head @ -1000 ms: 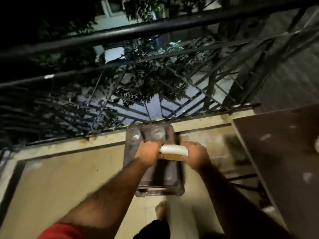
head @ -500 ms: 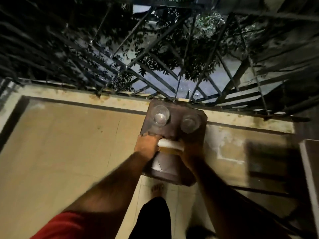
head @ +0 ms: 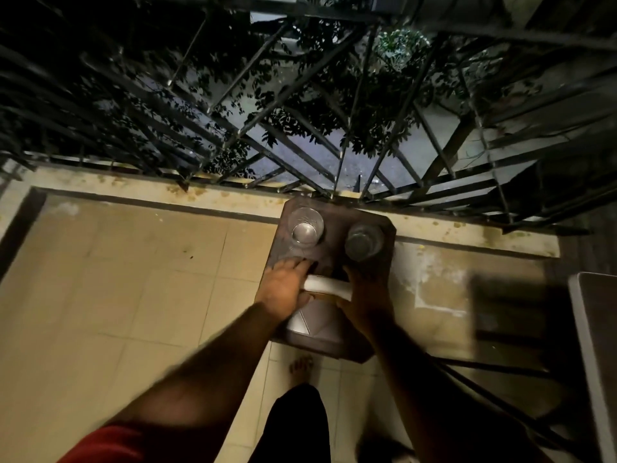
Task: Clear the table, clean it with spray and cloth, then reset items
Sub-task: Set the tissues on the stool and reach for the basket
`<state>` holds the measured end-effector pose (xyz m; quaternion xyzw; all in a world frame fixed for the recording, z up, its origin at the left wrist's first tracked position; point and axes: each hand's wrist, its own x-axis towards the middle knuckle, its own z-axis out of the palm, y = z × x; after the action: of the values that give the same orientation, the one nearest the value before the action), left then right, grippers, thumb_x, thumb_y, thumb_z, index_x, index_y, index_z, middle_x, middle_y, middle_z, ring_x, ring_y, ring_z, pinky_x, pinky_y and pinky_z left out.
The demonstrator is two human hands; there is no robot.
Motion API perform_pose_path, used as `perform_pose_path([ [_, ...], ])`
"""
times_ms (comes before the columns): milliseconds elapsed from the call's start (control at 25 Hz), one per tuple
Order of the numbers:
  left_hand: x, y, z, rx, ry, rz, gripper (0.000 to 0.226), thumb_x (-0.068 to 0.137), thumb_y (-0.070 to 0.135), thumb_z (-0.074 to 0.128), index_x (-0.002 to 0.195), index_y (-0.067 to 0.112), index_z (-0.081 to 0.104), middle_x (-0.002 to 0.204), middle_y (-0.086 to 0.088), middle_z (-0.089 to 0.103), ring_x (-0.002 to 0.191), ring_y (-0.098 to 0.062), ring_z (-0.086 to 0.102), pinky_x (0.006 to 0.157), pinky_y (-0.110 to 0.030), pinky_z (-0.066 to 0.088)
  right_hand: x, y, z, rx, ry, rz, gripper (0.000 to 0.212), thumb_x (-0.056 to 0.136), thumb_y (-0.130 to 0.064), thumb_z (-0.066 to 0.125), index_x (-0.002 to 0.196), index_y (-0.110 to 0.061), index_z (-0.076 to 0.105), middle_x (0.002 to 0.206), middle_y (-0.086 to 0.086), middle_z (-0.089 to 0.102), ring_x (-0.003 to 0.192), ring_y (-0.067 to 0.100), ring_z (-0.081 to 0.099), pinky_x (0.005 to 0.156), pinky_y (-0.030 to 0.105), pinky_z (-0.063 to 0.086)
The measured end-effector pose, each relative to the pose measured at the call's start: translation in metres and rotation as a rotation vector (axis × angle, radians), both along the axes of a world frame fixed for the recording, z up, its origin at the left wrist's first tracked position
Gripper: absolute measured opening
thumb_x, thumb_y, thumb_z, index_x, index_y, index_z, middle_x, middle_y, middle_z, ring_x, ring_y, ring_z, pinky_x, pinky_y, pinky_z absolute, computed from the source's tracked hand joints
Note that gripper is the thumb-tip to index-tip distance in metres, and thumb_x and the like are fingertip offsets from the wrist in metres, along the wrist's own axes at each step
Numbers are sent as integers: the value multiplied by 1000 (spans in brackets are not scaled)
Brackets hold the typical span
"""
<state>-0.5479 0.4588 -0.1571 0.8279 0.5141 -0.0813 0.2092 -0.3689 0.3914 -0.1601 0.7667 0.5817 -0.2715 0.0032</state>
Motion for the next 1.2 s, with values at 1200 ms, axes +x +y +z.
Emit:
perform_pose_path([
  [1200,510,-395,286,194,-543,-1139,44,88,41,59,129,25,54,132,5,54,118,-16,52,103,-34,41,320,-553,298,529,-390,-1318,44,86,-39,62,125,-19,60,125,5,63,117,27,55,98,38,47],
])
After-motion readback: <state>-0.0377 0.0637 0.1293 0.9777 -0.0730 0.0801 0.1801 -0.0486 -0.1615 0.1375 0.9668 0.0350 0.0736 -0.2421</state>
